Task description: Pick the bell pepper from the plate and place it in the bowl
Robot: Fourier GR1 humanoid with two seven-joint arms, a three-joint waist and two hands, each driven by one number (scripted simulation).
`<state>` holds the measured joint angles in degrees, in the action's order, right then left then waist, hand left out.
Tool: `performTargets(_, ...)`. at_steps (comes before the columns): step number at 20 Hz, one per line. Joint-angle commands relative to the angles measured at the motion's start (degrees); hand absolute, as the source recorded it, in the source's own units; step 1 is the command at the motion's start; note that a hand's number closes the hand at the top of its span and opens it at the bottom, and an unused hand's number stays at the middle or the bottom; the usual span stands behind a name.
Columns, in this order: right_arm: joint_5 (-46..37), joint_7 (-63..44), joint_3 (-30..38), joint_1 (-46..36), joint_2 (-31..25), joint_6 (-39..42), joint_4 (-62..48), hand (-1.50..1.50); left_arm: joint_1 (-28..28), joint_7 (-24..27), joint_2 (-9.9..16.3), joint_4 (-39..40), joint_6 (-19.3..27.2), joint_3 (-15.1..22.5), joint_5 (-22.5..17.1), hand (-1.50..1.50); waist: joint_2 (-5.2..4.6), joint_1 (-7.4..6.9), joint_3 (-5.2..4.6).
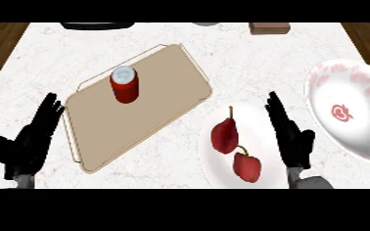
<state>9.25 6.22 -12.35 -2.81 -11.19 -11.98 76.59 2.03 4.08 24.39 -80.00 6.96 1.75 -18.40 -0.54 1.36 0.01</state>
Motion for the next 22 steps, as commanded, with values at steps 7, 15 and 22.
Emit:
performTargets(7, -25.3, -4.8, 5.1, 11.8, -12.6, -26.4, 2.8, 1.5, -3.1, -1.9, -4.4, -4.6, -3.4, 5.0, -2.0, 0.0, 1.39, 9.91, -2.21)
performTargets(15, -46.8, 0.5, -9.5, 23.6, 3.5, -47.0, 16.9, -1.5, -6.6, -5.5, -9.1, -7.5, -3.5, 10.2, -2.4, 0.0, 0.98, 3.27, -0.64)
performTargets(22, -62.9, -11.7, -3.1, 35.2, 7.9, -46.5, 13.5, -1.5, -6.2, -7.0, -8.3, -9.6, -4.1, 11.0, -2.4, 0.0, -0.39, 2.11, -1.17)
